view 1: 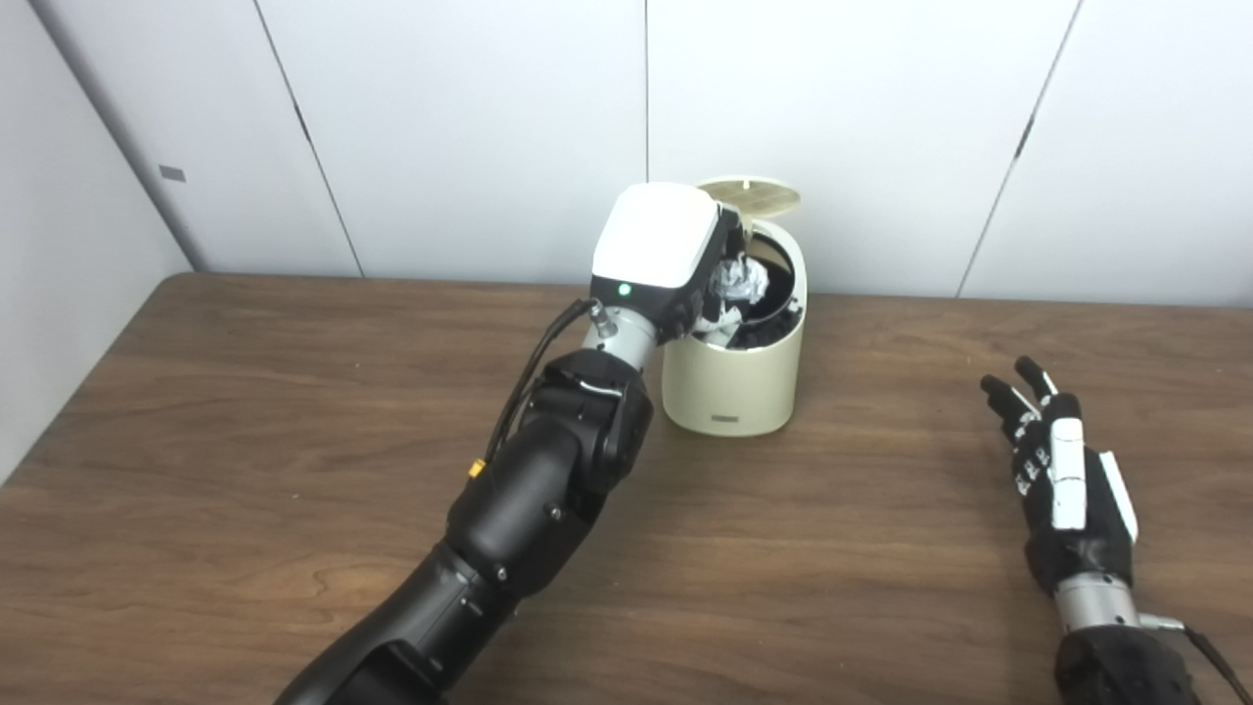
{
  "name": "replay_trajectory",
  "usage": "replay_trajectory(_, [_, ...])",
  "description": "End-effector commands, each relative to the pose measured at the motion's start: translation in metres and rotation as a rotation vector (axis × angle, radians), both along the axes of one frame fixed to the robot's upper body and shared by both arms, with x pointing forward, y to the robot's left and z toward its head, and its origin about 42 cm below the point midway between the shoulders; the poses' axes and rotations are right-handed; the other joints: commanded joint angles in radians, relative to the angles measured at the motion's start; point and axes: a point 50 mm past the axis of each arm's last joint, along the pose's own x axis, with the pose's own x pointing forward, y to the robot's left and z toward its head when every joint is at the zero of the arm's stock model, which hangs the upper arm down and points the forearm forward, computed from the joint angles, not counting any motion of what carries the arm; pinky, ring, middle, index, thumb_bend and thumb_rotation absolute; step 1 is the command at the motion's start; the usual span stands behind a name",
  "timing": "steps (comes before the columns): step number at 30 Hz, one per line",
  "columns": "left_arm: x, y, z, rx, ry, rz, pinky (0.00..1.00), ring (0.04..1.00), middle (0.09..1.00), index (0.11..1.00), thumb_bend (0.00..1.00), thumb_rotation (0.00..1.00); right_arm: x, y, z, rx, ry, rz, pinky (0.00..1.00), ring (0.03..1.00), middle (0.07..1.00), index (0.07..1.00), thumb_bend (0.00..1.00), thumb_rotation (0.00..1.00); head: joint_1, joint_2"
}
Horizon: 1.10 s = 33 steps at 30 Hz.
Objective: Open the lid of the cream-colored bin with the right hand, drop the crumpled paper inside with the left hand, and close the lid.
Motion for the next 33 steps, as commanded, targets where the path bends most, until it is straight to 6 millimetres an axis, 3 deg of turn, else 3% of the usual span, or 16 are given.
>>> replay_trajectory(1, [0.0019,0.0006,0.0168,-0.005,-0.042,0.008,0.38,0.541,0.619,0.497,0.47,0.00,-0.0004,-0.0012,0.0040,-0.006,-0.021,0.008,1.00,0.928,0.854,0.906,0.51,1.00,-0.002,-0.003])
replay_trajectory(7, [0.0005,0.0020,0.0126,-0.035,-0.004,0.000,0.53,0.676,0.699,0.495,0.52,0.04,-0.0004,-0.0023,0.0032,-0.015,-0.020,-0.004,0.99,0.927,0.849,0.912,0.50,1.00,0.002,-0.001])
replay_trajectory(8, [0.0003,0.0022,0.0125,-0.036,-0.002,-0.001,0.55,0.690,0.712,0.583,0.67,0.02,-0.0004,-0.0024,0.0033,-0.015,-0.019,-0.003,1.00,0.926,0.850,0.907,0.50,1.00,0.002,-0.001])
replay_trajectory(11, [0.0009,0.0025,0.0132,-0.037,0.012,0.006,0.58,0.714,0.735,0.670,0.82,0.00,0.0000,-0.0028,0.0031,-0.015,-0.019,0.000,1.00,0.927,0.848,0.903,0.50,1.00,0.001,0.003])
replay_trajectory(17, [0.0016,0.0027,0.0142,-0.039,0.025,0.010,0.57,0.719,0.758,0.680,0.87,0.00,0.0001,-0.0028,0.0028,-0.016,-0.017,-0.007,0.99,0.921,0.841,0.889,0.49,1.00,0.000,0.007])
replay_trajectory(22, [0.0013,0.0033,0.0139,-0.044,0.029,0.009,0.58,0.728,0.757,0.681,0.87,0.00,0.0004,-0.0031,0.0028,-0.009,-0.021,-0.002,1.00,0.928,0.844,0.896,0.48,1.00,0.000,0.007])
replay_trajectory(30, [0.0004,0.0040,0.0144,-0.065,0.030,0.002,0.56,0.693,0.707,0.612,0.82,0.00,0.0012,-0.0053,-0.0004,0.004,-0.017,-0.007,1.00,0.932,0.845,0.907,0.46,1.00,0.001,0.009])
replay_trajectory(31, [0.0004,0.0042,0.0143,-0.070,0.025,0.000,0.56,0.684,0.699,0.553,0.67,0.02,0.0013,-0.0055,-0.0009,0.003,-0.016,-0.007,1.00,0.932,0.845,0.908,0.46,1.00,0.001,0.009])
replay_trajectory(33, [0.0005,0.0049,0.0138,-0.081,0.013,-0.007,0.52,0.635,0.660,0.502,0.55,0.03,0.0015,-0.0057,-0.0011,0.006,-0.012,-0.007,1.00,0.942,0.846,0.911,0.47,1.00,0.001,0.009])
